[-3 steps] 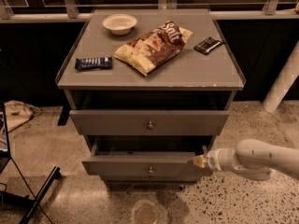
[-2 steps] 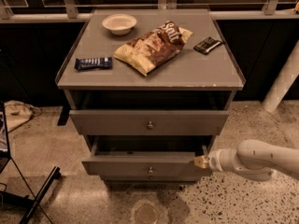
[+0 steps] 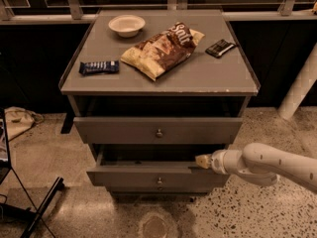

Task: Open middle drawer

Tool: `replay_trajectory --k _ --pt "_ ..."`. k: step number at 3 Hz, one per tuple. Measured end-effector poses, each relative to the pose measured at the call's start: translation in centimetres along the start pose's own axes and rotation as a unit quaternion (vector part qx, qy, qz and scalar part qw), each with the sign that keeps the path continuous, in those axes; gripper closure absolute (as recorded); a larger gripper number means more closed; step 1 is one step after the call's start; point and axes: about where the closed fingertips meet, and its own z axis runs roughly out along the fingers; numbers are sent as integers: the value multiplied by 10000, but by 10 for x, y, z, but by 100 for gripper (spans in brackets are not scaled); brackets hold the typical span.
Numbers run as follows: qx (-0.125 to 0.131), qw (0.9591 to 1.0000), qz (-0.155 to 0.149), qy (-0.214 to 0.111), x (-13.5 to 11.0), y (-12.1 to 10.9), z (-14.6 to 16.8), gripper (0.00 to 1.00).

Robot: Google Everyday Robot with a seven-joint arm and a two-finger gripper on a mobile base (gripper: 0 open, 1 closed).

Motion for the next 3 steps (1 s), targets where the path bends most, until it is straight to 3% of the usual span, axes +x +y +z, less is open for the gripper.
replay_trajectory --k 1,3 --pt "-41 10000 -23 -27 -4 4 2 100" --pt "494 9986 -35 207 4 -13 35 100"
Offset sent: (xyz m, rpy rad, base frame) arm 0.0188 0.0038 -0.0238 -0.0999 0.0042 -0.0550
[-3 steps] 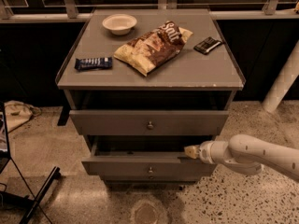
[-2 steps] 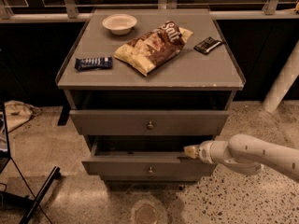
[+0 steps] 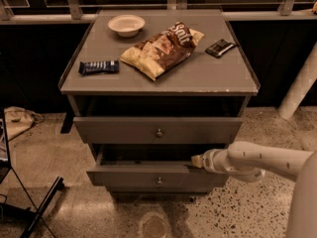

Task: Open middle drawer

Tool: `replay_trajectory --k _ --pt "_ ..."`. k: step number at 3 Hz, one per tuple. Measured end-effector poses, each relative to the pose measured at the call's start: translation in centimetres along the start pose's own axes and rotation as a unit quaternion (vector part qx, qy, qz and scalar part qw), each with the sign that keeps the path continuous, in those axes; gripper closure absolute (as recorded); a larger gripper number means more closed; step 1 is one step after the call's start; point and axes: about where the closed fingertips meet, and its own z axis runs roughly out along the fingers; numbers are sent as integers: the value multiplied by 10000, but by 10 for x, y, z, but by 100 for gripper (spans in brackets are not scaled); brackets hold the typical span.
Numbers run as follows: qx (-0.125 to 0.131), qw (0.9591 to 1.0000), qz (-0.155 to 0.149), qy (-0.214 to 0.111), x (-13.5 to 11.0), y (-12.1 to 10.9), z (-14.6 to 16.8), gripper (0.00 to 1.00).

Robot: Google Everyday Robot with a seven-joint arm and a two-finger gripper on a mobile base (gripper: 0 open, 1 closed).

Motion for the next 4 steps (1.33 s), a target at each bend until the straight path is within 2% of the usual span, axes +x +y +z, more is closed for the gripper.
replay_trajectory --k 2,3,4 --pt "505 9985 20 227 2 -20 27 100" --pt "634 9966 64 523 17 -39 30 100" --pt "545 9950 -185 811 34 -56 21 100"
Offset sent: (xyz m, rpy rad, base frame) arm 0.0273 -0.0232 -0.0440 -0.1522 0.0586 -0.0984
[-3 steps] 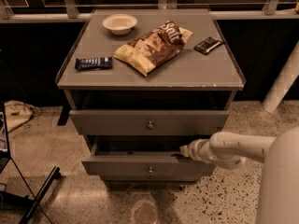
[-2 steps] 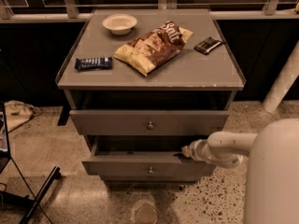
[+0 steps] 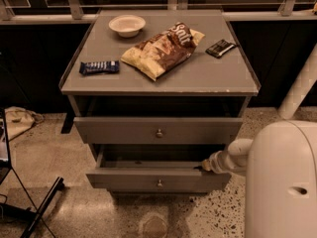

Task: Open middle drawer

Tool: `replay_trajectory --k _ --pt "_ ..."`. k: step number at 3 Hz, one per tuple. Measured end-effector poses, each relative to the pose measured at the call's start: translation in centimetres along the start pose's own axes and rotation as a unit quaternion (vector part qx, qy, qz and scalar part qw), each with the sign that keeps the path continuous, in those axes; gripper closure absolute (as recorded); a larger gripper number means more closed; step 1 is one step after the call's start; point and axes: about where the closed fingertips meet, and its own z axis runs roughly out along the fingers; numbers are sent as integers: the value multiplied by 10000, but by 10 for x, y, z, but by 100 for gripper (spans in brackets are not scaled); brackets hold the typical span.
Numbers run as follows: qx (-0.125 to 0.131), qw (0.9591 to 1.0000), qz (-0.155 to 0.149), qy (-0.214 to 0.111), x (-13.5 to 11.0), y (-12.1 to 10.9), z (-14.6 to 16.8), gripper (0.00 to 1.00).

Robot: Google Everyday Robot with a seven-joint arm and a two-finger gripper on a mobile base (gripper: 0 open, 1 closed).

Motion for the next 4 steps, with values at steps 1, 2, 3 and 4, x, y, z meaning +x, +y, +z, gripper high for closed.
replay_trajectory --k 1,2,3,4 --pt "-210 9981 -505 276 12 -7 -7 100" --pt "-209 9981 -505 276 11 -6 -7 100" --pt "-512 9950 -746 431 19 0 -13 100" --pt "-1079 9830 -1381 554 31 -1 -31 100"
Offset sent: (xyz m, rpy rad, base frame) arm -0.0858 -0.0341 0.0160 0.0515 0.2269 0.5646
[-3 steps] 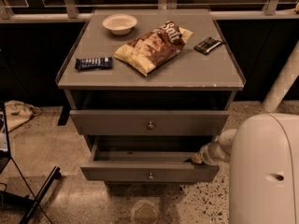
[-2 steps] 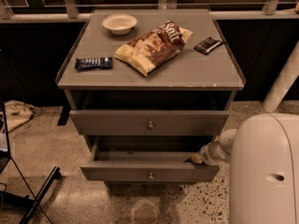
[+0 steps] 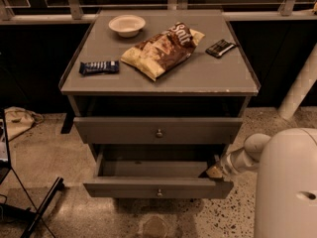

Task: Open middle drawer

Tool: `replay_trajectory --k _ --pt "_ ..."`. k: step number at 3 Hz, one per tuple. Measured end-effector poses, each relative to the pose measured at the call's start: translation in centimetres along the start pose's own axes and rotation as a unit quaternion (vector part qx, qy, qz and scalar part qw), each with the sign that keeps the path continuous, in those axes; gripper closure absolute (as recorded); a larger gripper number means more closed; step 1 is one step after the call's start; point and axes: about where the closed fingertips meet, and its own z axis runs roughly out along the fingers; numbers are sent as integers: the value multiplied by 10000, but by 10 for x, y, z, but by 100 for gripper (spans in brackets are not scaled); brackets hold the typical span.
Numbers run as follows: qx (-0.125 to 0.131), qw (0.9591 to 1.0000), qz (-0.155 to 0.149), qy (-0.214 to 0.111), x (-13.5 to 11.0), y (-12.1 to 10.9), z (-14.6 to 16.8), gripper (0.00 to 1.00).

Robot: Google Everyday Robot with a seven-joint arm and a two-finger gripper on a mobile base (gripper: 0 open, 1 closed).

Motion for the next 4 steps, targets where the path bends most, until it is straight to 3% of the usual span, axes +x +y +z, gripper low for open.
replay_trajectory --k 1,2,4 --pt "-709 9966 -415 -4 15 26 -18 100" --pt "-1254 9910 -459 114 23 53 -22 100" --pt "-1296 9905 -440 142 26 56 -18 100"
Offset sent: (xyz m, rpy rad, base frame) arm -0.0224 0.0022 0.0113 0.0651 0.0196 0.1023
